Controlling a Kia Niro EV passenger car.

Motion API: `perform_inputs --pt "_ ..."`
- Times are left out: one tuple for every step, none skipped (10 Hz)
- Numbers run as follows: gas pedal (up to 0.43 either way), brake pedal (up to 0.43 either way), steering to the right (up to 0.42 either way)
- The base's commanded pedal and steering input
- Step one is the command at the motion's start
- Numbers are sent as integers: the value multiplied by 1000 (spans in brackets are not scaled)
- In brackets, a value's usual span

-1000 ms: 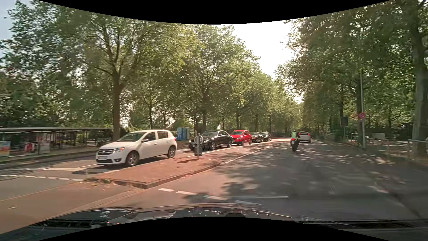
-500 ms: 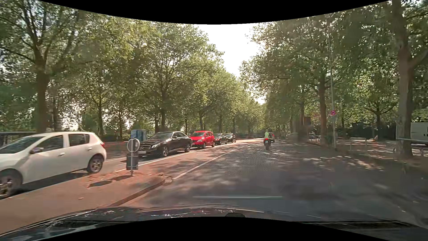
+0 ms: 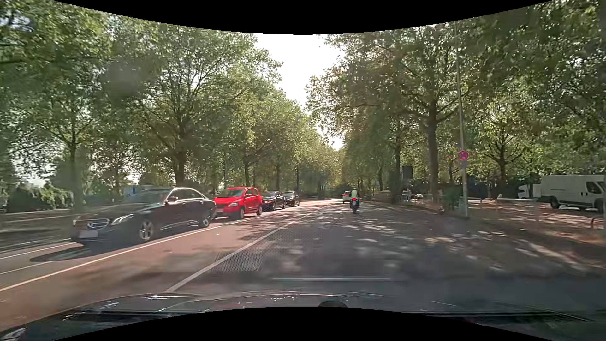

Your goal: Follow the waypoints while adhering to traffic rules and regulations

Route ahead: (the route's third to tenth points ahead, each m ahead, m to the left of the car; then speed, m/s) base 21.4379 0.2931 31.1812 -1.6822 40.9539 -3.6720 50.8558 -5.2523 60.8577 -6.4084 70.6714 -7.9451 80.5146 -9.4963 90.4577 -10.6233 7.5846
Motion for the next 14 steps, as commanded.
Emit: perform_inputs --pt "299 0 112" --pt "299 0 96" --pt "299 0 78" --pt "299 0 66" --pt "299 0 59" --pt "299 0 54" --pt "287 0 52" --pt "287 0 51" --pt "287 0 48" --pt "287 0 40" --pt "287 0 22" --pt "287 0 10" --pt "287 0 3" --pt "287 0 4"
